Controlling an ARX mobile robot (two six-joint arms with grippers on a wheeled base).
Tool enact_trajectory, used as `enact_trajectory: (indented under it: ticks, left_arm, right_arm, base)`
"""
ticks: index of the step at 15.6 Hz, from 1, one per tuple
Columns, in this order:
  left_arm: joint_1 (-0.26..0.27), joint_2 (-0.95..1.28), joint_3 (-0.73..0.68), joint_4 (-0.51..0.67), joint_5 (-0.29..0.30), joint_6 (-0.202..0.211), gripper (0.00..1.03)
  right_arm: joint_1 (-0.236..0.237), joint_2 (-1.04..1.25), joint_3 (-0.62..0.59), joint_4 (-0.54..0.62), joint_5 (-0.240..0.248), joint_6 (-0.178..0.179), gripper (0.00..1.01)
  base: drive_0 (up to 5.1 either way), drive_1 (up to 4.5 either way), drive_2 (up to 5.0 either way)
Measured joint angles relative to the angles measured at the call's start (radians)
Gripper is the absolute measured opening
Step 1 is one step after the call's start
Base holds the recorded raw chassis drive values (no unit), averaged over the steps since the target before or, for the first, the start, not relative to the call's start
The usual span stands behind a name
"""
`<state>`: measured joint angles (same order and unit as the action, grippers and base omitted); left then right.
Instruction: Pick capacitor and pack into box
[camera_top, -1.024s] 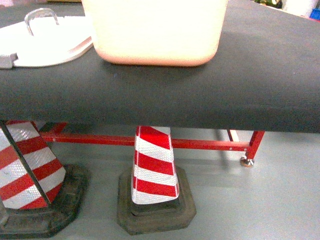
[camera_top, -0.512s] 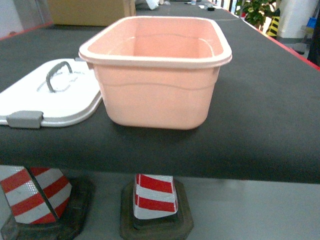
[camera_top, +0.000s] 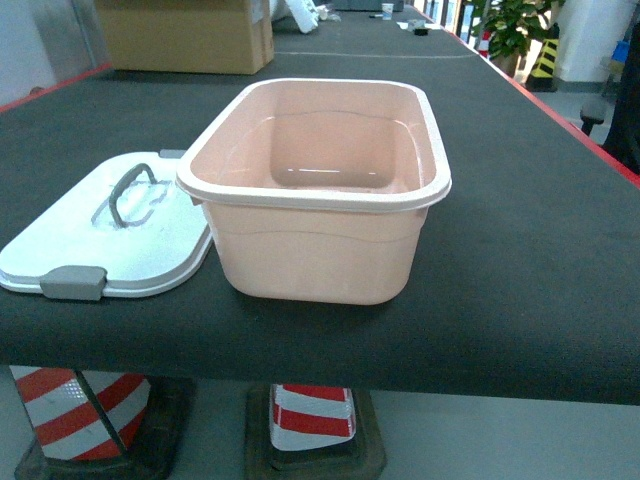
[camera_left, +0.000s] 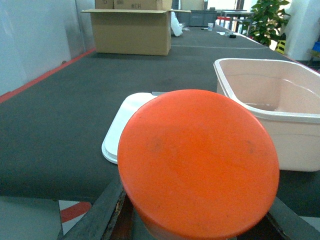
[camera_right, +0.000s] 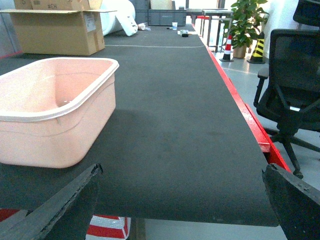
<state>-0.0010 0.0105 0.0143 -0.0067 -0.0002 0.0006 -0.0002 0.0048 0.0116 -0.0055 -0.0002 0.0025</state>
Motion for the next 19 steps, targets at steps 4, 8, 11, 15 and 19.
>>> enact_trajectory:
  ticks: [4, 8, 11, 15, 19]
  left_arm:
    - [-0.190, 0.472, 0.074, 0.413, -0.274, 0.001, 0.44]
    - [-0.194, 0.696, 0.154, 0.617, -0.249, 0.010, 0.44]
    - [-0.209, 0.883, 0.250, 0.766, -0.215, 0.016, 0.44]
    - [-0.290, 1.380, 0.603, 0.892, -0.159, 0.032, 0.44]
    - [-0.393, 1.802, 0.997, 0.821, -0.165, 0.019, 0.44]
  right_arm:
    - [0.000, 0.000, 0.000, 0.000, 0.000, 0.000, 0.98]
    - [0.000, 0.000, 0.000, 0.000, 0.000, 0.000, 0.98]
    - [0.000, 0.000, 0.000, 0.000, 0.000, 0.000, 0.98]
    - [0.000, 0.000, 0.000, 0.000, 0.000, 0.000, 0.98]
    - [0.000, 0.000, 0.000, 0.000, 0.000, 0.000, 0.98]
  base:
    - [0.0, 0.00, 0.0]
    - [0.0, 0.00, 0.0]
    - [0.0, 0.00, 0.0]
    - [0.0, 0.00, 0.0]
    - [0.0, 0.00, 0.0]
